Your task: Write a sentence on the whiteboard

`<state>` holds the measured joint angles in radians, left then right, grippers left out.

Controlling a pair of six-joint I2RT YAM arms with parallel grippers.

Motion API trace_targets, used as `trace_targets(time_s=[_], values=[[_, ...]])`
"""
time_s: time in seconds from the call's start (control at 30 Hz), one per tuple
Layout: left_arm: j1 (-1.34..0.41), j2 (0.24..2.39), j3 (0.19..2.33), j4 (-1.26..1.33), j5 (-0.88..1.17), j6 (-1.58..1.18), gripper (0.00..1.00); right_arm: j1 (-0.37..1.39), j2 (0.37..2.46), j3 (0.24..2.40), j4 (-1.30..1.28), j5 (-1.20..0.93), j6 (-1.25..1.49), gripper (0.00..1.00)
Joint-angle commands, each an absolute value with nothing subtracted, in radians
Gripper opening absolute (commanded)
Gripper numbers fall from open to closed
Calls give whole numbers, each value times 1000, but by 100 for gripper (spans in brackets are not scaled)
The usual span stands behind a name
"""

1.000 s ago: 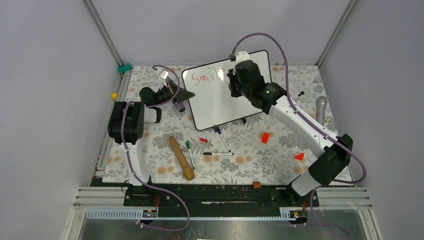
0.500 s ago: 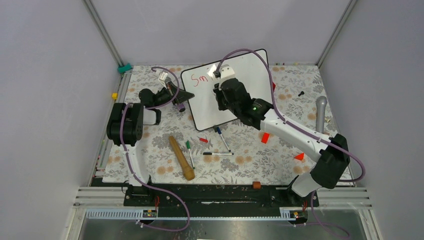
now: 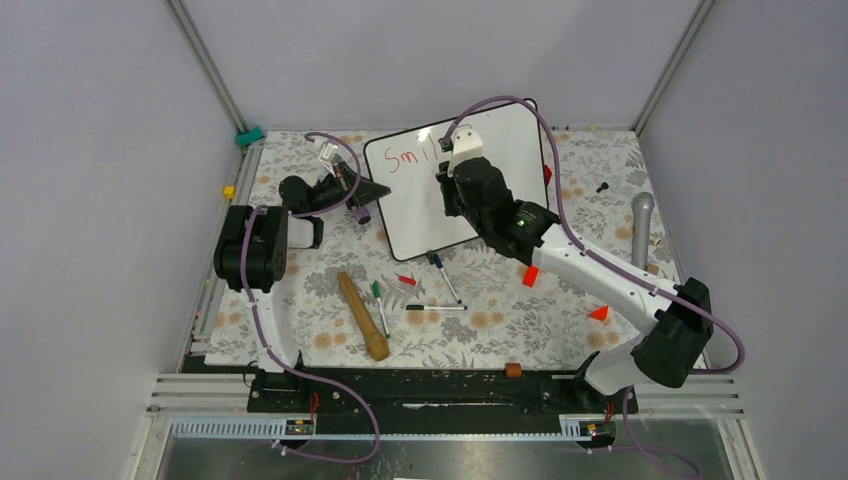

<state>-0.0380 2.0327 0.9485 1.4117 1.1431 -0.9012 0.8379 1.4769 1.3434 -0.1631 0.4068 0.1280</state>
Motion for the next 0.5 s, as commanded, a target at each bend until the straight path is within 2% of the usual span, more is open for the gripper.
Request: trace_targets(time_s=[0.0, 0.47], values=[[-31, 2023, 939, 1479, 1231, -791, 0, 841, 1434, 1337, -93, 457, 110, 0], [-32, 2024, 942, 1477, 1235, -792, 0, 841, 1469, 1345, -88, 432, 118, 0]])
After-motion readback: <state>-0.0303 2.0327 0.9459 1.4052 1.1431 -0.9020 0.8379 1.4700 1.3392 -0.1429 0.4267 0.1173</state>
